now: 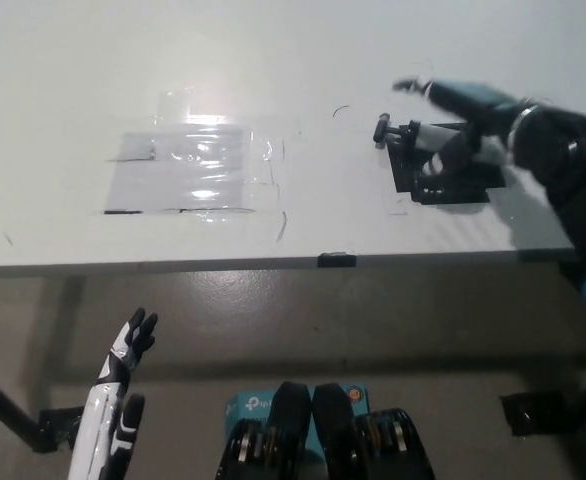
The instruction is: The robot uses right hand to pick up a small white air pumper and uses its left hand to compress it, and then puts it on the desk
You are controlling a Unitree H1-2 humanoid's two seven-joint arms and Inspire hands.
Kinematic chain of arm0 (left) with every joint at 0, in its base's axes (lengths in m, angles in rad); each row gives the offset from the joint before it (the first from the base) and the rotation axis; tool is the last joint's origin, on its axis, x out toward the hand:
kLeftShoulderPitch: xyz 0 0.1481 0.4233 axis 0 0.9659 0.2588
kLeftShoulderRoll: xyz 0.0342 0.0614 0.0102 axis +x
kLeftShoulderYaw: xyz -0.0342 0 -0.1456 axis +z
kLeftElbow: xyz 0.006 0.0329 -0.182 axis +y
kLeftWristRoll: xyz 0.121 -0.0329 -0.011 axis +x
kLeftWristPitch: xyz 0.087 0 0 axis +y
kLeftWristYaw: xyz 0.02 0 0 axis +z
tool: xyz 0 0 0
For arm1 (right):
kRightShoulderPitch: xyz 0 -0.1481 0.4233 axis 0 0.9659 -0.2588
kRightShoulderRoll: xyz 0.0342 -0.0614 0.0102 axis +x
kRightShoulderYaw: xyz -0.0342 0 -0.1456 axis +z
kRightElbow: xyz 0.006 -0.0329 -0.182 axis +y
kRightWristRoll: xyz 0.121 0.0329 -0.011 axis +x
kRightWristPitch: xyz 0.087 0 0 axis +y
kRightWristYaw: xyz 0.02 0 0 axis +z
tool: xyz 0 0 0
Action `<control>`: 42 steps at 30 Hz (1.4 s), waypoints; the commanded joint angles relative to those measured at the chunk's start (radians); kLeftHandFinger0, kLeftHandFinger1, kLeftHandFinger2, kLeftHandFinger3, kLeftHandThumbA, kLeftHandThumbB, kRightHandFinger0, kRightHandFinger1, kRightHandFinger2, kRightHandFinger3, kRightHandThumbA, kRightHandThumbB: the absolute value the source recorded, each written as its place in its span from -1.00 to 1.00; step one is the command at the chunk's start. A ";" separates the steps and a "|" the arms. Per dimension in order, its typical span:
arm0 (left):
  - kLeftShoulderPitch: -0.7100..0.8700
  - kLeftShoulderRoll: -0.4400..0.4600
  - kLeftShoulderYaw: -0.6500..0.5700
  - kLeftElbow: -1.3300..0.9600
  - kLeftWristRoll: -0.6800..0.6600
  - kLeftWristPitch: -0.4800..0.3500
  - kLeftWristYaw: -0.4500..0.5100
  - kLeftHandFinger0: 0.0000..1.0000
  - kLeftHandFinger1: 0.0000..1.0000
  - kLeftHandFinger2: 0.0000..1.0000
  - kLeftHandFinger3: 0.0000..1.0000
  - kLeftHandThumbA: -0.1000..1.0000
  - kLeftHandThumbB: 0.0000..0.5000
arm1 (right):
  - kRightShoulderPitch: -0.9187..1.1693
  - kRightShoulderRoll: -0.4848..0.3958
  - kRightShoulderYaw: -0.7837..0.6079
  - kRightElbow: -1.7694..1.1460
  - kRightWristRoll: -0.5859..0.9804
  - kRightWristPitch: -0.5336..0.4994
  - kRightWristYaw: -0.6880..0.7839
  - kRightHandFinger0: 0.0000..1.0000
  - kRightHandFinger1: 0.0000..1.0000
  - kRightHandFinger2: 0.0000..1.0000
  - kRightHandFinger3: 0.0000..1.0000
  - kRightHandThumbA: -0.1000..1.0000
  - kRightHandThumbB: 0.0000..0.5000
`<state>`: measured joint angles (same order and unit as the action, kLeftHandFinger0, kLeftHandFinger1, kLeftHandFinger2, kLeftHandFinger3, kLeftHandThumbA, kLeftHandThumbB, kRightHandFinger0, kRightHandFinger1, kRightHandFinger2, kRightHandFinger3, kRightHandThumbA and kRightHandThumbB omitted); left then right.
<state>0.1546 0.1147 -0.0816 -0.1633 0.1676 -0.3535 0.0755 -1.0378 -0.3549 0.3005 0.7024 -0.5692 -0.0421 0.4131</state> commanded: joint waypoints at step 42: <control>-0.209 0.067 0.084 0.189 -0.073 0.000 -0.054 1.00 1.00 1.00 1.00 1.00 0.03 | 0.817 0.378 -0.372 -0.649 0.486 -0.318 -0.265 1.00 1.00 1.00 1.00 1.00 -0.38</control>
<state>-0.0311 0.1589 -0.0072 0.0285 0.1080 -0.3507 0.0442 -0.2122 0.0128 -0.0857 -0.0459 -0.1091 -0.2304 0.2017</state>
